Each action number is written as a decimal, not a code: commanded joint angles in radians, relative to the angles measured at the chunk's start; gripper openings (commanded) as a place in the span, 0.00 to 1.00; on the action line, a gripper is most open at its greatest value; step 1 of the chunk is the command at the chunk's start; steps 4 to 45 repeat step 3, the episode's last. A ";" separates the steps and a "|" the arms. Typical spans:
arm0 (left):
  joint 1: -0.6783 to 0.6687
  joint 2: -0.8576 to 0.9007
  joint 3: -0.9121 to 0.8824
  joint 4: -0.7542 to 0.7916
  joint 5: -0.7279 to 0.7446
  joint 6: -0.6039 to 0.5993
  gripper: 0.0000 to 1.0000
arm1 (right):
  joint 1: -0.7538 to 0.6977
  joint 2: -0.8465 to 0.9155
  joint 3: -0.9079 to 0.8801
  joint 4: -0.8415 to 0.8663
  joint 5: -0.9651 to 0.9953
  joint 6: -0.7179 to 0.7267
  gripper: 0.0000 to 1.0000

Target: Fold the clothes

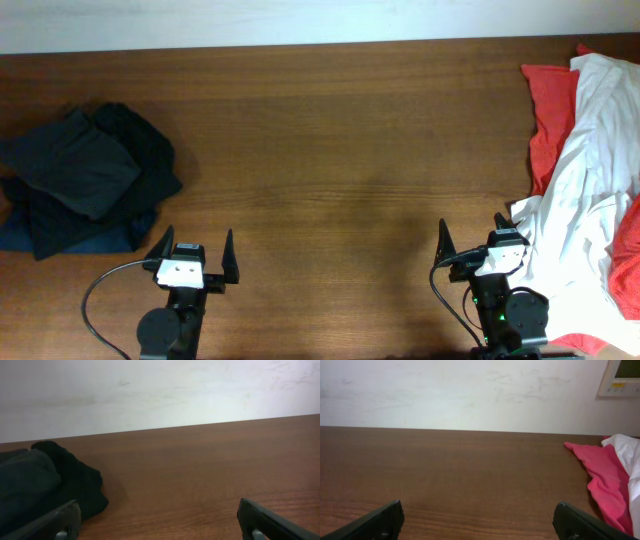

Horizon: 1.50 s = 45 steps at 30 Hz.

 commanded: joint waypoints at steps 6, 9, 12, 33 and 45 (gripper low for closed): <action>0.002 -0.010 -0.007 -0.001 -0.010 0.020 0.99 | -0.003 -0.007 -0.005 -0.005 -0.014 0.001 0.99; 0.002 -0.010 -0.007 -0.001 -0.010 0.020 0.99 | -0.003 -0.007 -0.005 -0.005 -0.014 0.001 0.99; 0.002 -0.010 -0.007 -0.001 -0.010 0.020 0.99 | -0.003 -0.007 -0.005 -0.005 -0.014 0.001 0.99; 0.002 -0.010 -0.007 -0.001 -0.010 0.020 0.99 | -0.003 -0.007 -0.005 -0.005 -0.014 0.001 0.99; 0.002 -0.010 -0.007 -0.001 -0.010 0.020 0.99 | -0.003 -0.007 -0.005 -0.005 -0.014 0.001 0.99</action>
